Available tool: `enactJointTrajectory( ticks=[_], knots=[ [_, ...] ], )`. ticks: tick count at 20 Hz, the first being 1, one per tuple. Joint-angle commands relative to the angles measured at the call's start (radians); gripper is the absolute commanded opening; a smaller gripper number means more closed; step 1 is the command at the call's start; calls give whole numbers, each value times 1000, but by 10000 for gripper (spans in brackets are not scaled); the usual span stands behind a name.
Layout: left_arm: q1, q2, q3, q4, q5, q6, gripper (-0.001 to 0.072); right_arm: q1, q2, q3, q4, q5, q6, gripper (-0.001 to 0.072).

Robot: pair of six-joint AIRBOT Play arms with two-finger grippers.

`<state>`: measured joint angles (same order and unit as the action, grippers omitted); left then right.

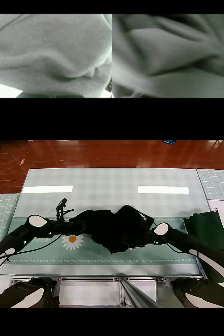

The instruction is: Fold the shirts.

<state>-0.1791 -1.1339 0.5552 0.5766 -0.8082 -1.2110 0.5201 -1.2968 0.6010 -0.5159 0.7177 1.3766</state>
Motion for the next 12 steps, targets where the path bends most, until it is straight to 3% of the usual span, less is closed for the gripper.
enactJointTrajectory(
  ticks=[1, 6, 12],
  knots=[
    [82, 13, 68, -2, -47, 7, 21, -42, 47, 108, -86, 83, -19, 23],
    [222, 115, 479, -2, -153, 6, 21, -269, 191, 603, -439, 262, 139, 22],
    [269, 165, 1101, 0, -319, 5, 21, -340, 204, 1325, -651, 618, 150, 22]
  ],
)
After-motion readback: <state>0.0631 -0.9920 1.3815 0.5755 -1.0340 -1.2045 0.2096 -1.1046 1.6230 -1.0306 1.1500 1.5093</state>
